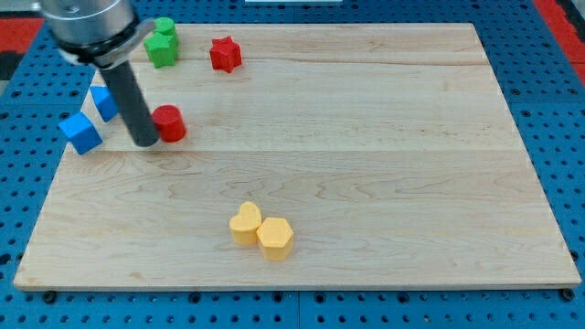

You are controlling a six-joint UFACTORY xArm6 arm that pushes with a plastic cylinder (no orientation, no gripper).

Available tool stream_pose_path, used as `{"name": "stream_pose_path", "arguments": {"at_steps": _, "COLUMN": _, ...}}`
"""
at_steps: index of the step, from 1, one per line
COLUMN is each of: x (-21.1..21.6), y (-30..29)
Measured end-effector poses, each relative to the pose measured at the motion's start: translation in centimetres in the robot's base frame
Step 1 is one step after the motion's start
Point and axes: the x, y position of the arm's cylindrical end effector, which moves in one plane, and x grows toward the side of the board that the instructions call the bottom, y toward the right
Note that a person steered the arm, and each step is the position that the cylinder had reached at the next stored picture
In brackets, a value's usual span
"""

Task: Move the red circle to the bottom left diagonally to red star

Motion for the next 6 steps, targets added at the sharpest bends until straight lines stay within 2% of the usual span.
{"name": "stream_pose_path", "arguments": {"at_steps": 4, "x": -8.7, "y": -0.6}}
{"name": "stream_pose_path", "arguments": {"at_steps": 6, "x": -17.2, "y": 4.5}}
